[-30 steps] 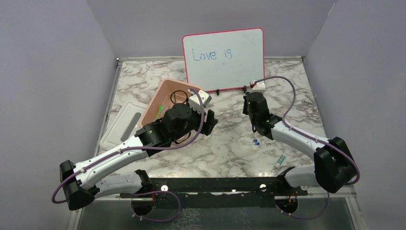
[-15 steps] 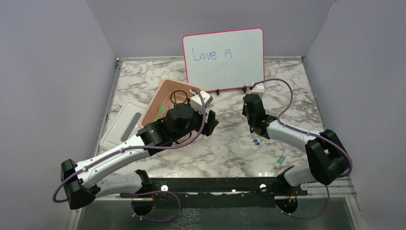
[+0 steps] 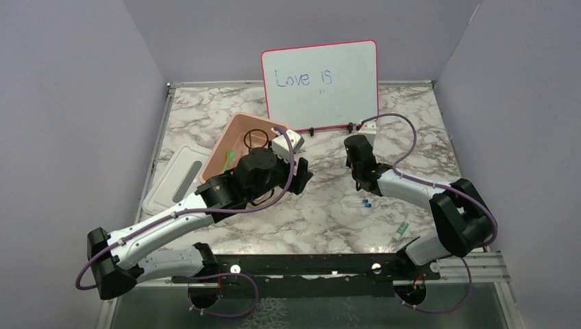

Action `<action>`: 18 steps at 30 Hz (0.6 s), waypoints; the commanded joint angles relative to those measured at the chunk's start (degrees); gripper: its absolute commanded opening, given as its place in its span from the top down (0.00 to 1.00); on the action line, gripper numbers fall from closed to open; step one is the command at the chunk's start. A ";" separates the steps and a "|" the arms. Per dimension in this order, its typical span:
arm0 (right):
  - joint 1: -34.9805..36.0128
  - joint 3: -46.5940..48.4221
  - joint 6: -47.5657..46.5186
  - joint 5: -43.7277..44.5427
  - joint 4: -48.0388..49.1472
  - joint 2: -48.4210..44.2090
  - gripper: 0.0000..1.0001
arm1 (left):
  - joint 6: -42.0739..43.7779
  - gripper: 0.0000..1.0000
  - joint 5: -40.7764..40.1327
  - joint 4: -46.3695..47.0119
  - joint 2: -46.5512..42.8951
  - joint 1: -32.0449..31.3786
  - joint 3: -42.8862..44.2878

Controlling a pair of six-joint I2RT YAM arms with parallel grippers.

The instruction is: Organize the chemistry lab equipment

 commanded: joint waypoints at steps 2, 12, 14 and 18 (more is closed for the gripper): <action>0.05 2.02 1.53 1.30 -1.39 2.75 0.91 | -0.37 0.33 0.49 1.16 0.08 0.17 0.29; 0.06 2.76 1.84 1.18 -1.80 4.14 0.80 | -0.33 0.33 0.00 1.03 0.24 0.17 0.29; 0.06 3.45 2.85 1.53 -3.70 4.02 0.72 | -0.31 0.33 -0.09 0.92 0.28 0.16 0.29; 0.10 5.03 5.17 1.03 -7.97 2.20 0.57 | -0.33 0.33 -0.15 0.94 0.48 0.11 0.29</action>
